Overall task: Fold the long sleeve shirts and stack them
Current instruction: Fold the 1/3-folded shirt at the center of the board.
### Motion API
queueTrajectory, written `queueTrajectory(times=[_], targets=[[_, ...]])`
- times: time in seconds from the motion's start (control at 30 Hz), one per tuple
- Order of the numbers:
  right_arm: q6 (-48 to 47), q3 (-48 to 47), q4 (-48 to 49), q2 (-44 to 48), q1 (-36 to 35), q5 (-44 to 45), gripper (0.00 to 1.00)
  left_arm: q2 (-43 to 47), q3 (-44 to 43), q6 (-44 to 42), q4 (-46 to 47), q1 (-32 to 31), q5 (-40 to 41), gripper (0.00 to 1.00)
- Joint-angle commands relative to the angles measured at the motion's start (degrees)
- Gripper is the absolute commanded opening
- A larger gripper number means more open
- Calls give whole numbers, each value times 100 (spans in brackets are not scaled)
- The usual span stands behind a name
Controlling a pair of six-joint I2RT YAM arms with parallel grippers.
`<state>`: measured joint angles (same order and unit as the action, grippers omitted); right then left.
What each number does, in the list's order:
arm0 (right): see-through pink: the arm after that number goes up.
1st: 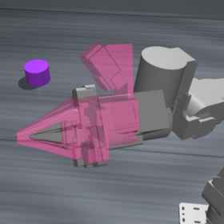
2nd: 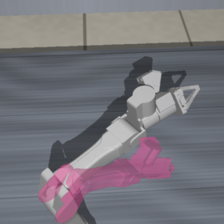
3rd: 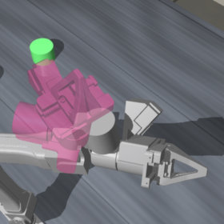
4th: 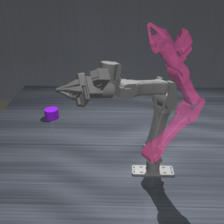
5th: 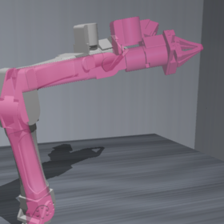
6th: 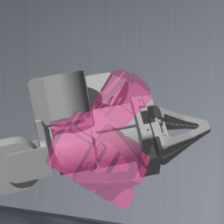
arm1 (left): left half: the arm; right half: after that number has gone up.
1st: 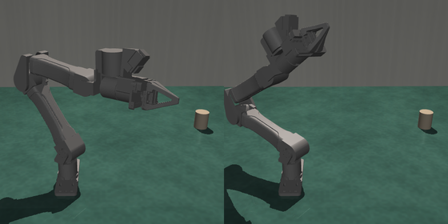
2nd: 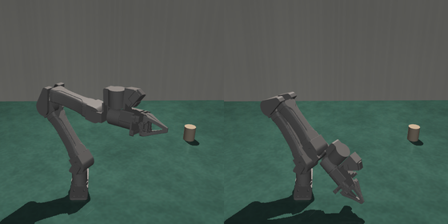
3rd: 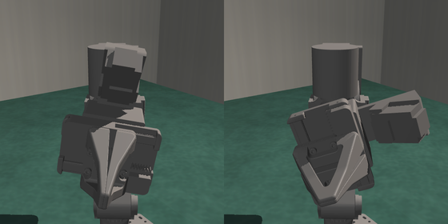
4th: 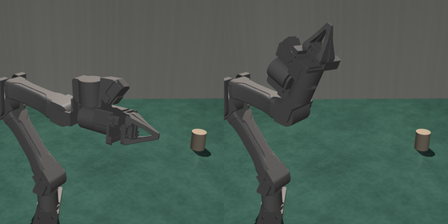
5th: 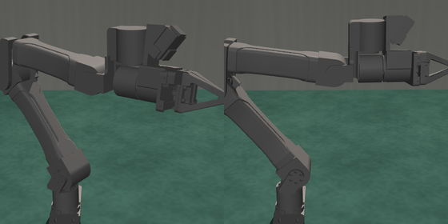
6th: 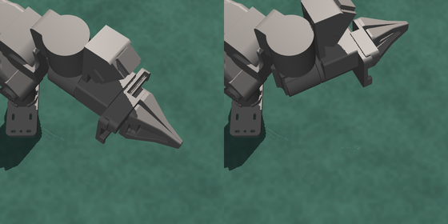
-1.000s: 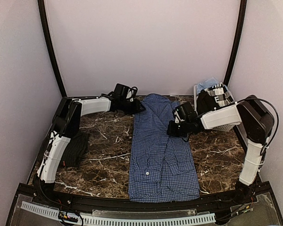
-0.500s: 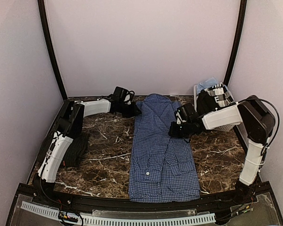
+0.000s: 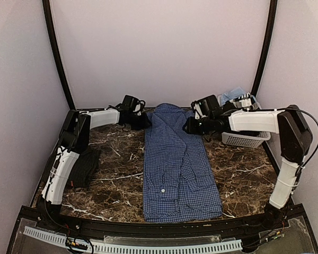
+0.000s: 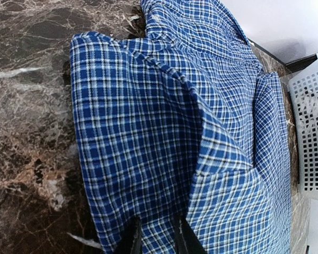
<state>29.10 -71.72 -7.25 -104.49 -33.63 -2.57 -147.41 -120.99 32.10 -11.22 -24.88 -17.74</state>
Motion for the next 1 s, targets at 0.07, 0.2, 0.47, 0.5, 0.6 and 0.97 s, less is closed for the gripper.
queueTrajectory(times=[0.07, 0.2, 0.47, 0.5, 0.6, 0.97], targets=[[-509, -1097, 462, -1098, -159, -1029, 30, 878, 180, -349, -611, 54, 179, 25], [-437, -1746, 631, -1803, -162, -1513, 28, 1339, 425, -372, -728, 54, 198, 25], [-55, -2969, 864, -3152, -9, -2068, 28, 2609, 2283, 24, -138, 14, -378, 25], [22, -3072, 906, -3292, 16, -2137, 28, 2708, 2710, 86, -35, -18, -436, 26], [255, -3292, 960, -3620, 52, -2319, 29, 3054, 3446, 330, 328, -127, -735, 26], [576, -2717, 1448, -3511, 51, -2569, 33, 3965, 5742, 955, 1062, -999, -960, 39]])
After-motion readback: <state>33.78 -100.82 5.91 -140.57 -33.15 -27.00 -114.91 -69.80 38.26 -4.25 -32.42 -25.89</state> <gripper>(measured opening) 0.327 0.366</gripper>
